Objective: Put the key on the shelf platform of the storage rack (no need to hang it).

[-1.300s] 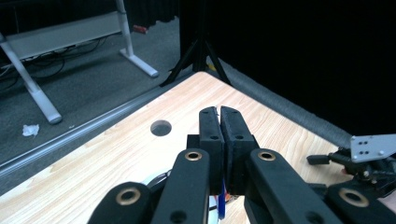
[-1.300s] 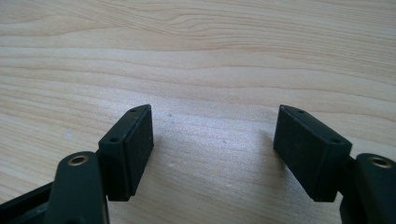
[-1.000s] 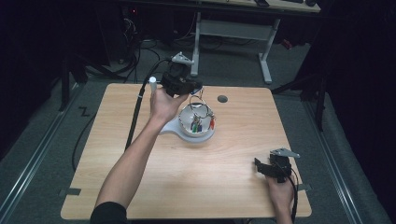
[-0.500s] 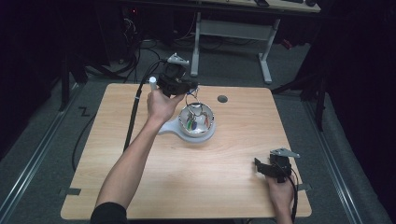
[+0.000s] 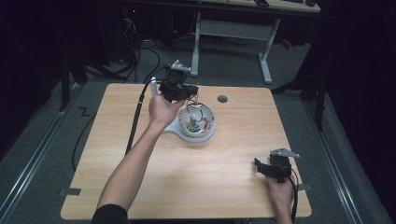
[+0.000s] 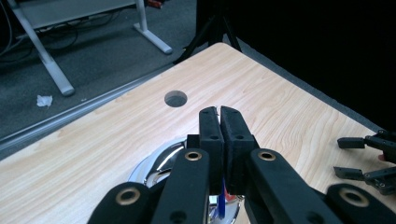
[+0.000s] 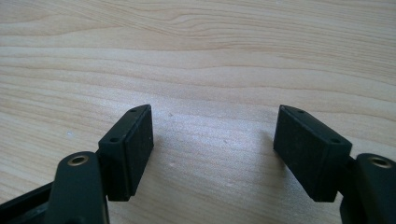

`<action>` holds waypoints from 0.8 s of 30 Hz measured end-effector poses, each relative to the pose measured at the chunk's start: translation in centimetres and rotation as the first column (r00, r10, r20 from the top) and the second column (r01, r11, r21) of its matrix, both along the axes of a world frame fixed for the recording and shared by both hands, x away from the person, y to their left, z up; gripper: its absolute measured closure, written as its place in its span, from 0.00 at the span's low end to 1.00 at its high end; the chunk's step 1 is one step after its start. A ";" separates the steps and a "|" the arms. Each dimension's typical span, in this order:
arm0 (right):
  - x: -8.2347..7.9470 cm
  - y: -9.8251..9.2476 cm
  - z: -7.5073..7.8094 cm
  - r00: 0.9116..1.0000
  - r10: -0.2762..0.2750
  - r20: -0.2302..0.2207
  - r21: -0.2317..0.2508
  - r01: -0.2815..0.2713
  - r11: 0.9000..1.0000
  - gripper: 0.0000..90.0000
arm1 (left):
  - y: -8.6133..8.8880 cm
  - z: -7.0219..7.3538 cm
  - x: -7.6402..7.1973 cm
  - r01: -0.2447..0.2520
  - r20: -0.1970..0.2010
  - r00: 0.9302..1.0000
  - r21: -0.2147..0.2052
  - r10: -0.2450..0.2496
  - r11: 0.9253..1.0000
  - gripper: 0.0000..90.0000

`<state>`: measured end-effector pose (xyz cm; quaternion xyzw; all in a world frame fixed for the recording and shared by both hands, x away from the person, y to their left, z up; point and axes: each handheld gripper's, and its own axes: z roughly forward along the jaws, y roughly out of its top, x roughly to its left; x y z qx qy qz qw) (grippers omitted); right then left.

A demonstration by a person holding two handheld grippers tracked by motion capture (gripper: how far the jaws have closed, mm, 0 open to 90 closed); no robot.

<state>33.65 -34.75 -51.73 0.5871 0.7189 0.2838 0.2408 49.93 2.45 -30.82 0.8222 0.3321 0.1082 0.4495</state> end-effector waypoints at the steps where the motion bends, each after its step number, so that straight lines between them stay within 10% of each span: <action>1: 0.0 0.0 0.0 1.000 0.000 0.000 0.000 0.000 1.000 0.32 | 0.0 -0.2 0.0 0.000 -0.002 1.000 0.003 0.000 1.000 0.98; 24: 0.0 0.0 0.0 1.000 0.003 0.004 -0.002 -0.003 1.000 0.32 | -0.4 -3.5 0.0 -0.006 -0.050 0.999 0.057 0.009 0.998 0.98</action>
